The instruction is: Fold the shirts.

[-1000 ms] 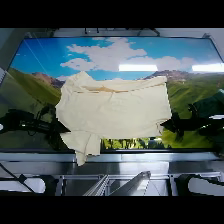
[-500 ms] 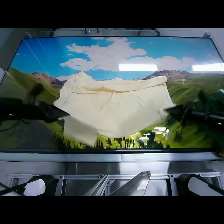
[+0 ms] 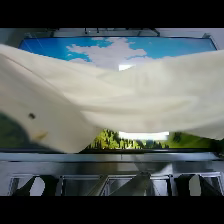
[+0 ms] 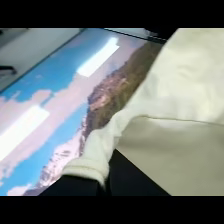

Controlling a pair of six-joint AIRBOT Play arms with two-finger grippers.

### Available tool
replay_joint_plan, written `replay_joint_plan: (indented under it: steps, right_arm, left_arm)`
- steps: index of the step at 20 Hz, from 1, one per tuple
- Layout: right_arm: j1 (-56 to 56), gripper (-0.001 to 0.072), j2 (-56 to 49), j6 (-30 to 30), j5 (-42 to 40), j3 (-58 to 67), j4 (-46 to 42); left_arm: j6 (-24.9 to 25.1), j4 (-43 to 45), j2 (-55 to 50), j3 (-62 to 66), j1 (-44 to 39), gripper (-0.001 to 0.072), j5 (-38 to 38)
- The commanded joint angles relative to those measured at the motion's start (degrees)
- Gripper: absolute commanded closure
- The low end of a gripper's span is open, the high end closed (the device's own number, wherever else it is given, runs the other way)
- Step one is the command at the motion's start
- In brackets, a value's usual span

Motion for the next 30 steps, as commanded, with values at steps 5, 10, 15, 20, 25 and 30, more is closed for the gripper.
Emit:
replay_joint_plan:
  steps: [5,10,15,20,25,30]
  right_arm:
    - [1.7,0.0692,-0.6,8.6,-18.7,2.5,-38.2]
    - [17.2,0.0692,-16.9,4.5,-30.5,-5.9,-42.6]
    - [25.1,0.0692,-44.6,-10.1,-37.6,-6.0,-30.2]
    - [24.5,0.0693,-67.0,-18.6,-21.7,-0.2,-13.4]
    - [22.0,0.0694,-70.8,-15.7,-16.8,4.0,-16.5]
    - [15.3,0.0694,-70.8,-8.0,-12.5,4.0,-37.7]
  left_arm:
    - [-12.2,3.6,-21.6,15.6,-8.8,0.0683,3.3]
    - [-11.6,10.4,-42.4,8.0,-18.2,0.0681,3.1]
    - [-9.5,11.1,-62.5,4.2,-21.1,0.0682,-0.7]
    - [-9.6,11.0,-72.6,4.2,-20.9,0.0682,-7.3]
    - [-11.4,11.4,-73.2,4.2,-19.5,0.0682,-4.4]
    - [-18.2,18.9,-73.2,4.2,-19.2,0.0683,1.3]
